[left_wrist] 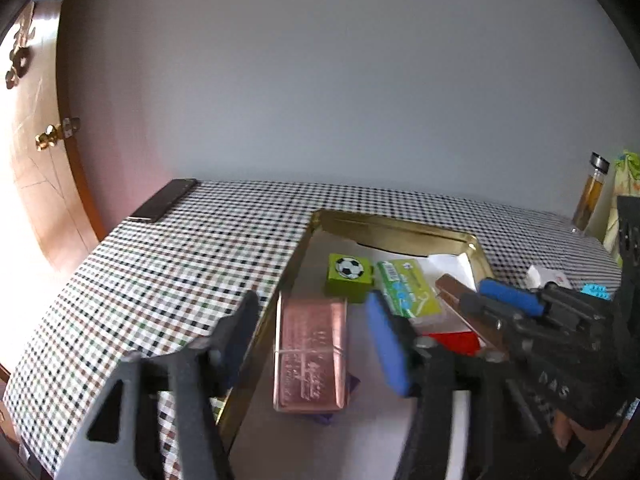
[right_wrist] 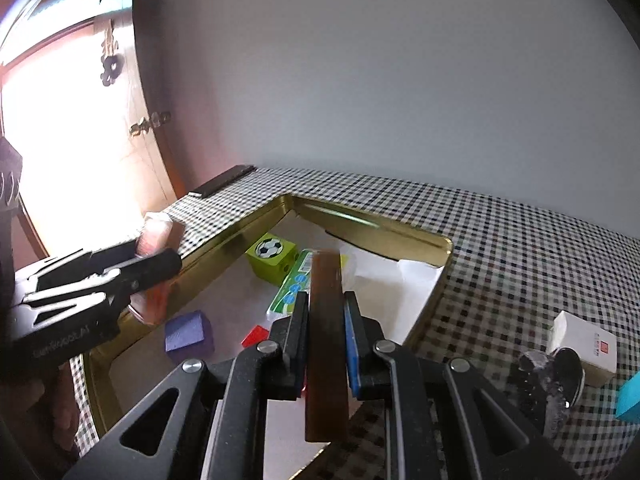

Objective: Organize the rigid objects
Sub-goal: 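Open left gripper to drop copper case while right gripper releases comb into tray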

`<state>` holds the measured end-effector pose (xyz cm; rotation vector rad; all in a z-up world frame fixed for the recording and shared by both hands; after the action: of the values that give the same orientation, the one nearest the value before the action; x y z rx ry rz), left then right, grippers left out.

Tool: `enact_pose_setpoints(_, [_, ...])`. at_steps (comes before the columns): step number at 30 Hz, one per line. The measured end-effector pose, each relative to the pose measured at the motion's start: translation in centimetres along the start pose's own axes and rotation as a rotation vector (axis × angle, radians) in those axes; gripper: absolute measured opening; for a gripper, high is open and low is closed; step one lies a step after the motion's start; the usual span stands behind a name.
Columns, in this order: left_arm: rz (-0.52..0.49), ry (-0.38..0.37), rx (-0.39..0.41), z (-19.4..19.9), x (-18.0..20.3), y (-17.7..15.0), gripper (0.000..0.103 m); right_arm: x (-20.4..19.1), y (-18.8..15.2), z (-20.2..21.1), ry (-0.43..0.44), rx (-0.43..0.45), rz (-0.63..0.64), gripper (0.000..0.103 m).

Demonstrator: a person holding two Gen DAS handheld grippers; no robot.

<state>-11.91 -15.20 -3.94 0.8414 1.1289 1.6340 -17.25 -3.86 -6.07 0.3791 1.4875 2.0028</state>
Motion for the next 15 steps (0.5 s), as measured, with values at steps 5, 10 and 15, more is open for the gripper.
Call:
enact_pose_setpoints(5, [-0.008,0.028,0.047,1.1,0.6,0.4,0.093,0.1,0.4,1.2,-0.02,0.058,0.009,0.075])
enact_pose_setpoints(10, [-0.001,0.001,0.07,1.4,2.3,0.6,0.101,2.2,0.6,2.9,-0.052,0.086,-0.028,0.076])
enact_pose_setpoints(15, [0.0,-0.049,0.077,1.2,5.2,0.6,0.102,5.1,0.1,4.2,-0.102,0.094,-0.069,0.076])
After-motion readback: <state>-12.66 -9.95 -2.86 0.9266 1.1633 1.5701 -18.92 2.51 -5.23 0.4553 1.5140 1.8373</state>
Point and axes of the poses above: each gripper's, at about its wrist camera, not at the fingertips, and z roughly against the way its jaws point, x to its right, y to its top, the point moved 4 cm from there along -z, roughly the way its jaws point, and after that the axes turned 15 degrees about x, right-handed, at the moved point
